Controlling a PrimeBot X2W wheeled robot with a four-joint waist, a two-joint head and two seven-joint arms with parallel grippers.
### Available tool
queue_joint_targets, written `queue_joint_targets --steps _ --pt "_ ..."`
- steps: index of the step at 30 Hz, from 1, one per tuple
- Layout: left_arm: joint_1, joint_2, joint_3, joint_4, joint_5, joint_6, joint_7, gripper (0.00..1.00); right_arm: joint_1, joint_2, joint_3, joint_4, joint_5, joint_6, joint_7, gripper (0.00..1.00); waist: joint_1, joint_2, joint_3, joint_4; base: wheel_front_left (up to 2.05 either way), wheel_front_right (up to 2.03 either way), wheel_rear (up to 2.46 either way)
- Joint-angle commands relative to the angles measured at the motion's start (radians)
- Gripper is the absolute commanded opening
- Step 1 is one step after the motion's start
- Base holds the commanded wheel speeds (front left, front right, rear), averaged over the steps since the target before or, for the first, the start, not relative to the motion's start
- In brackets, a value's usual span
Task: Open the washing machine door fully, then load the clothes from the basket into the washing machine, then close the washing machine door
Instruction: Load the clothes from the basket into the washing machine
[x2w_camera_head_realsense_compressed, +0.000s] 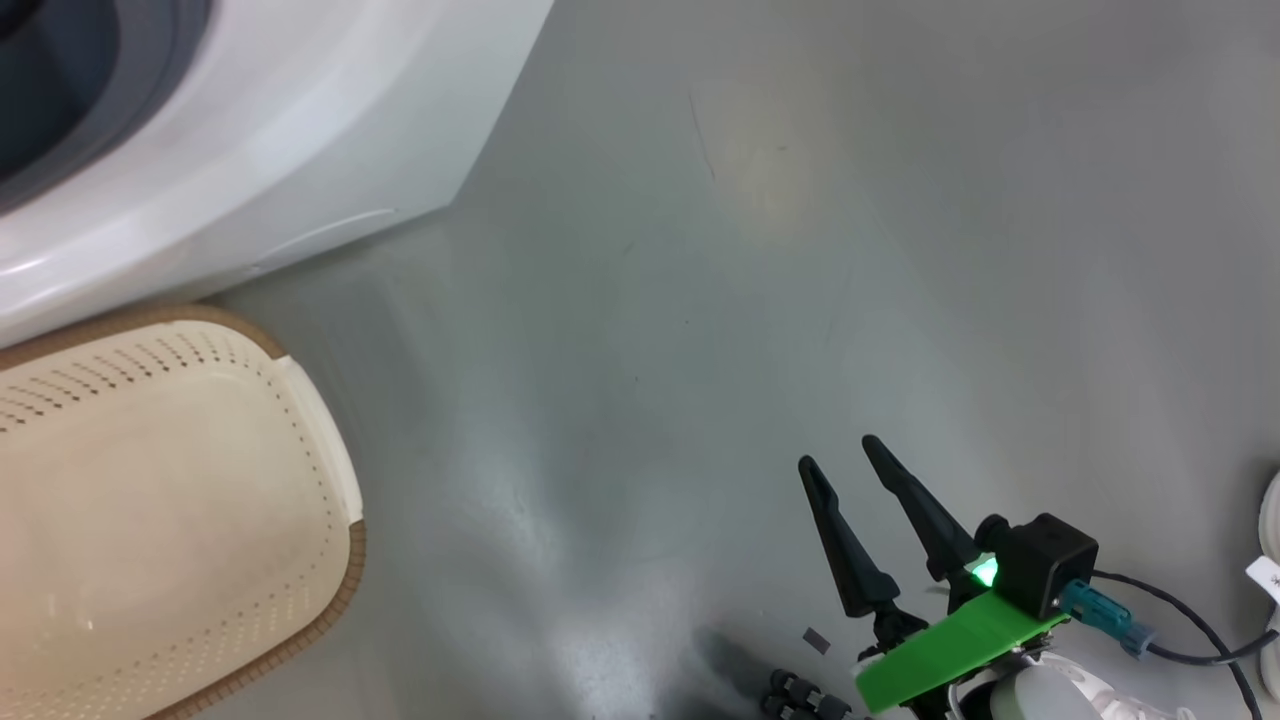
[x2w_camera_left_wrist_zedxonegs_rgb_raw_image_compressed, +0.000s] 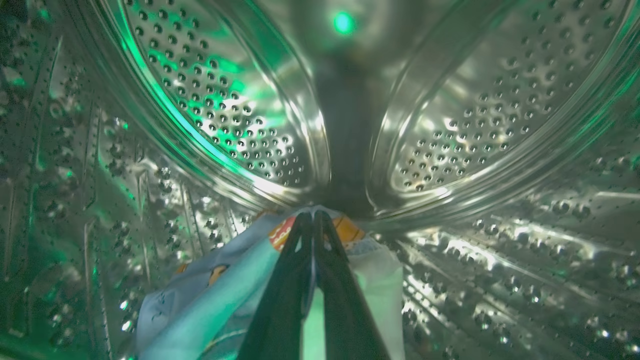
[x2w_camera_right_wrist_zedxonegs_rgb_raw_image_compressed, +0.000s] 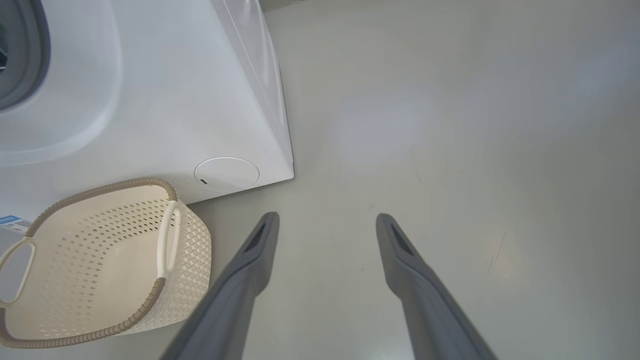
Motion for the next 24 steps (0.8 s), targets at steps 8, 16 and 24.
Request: queue_joint_targets --steps 8,16,24 --pt "-0.028 0.063 0.032 -0.189 0.042 -0.005 -0.006 0.0 -0.007 -0.006 0.027 -0.021 0.035 0.01 -0.008 1.0 0.0 -0.0001 0.041 -0.016 0.0 0.0 0.0" --pt "-0.015 0.084 0.006 -0.179 0.114 -0.011 -0.006 0.0 -0.01 -0.005 0.049 -0.019 0.044 0.01 -0.008 1.0 0.0 -0.0001 0.061 -0.032 0.0 0.0 0.0" --pt "-0.047 0.077 -0.022 -0.06 0.131 -0.026 0.008 0.0 0.007 -0.005 0.05 -0.013 0.05 0.01 -0.008 1.0 0.0 -0.0001 0.051 -0.038 0.0 0.0 0.0"
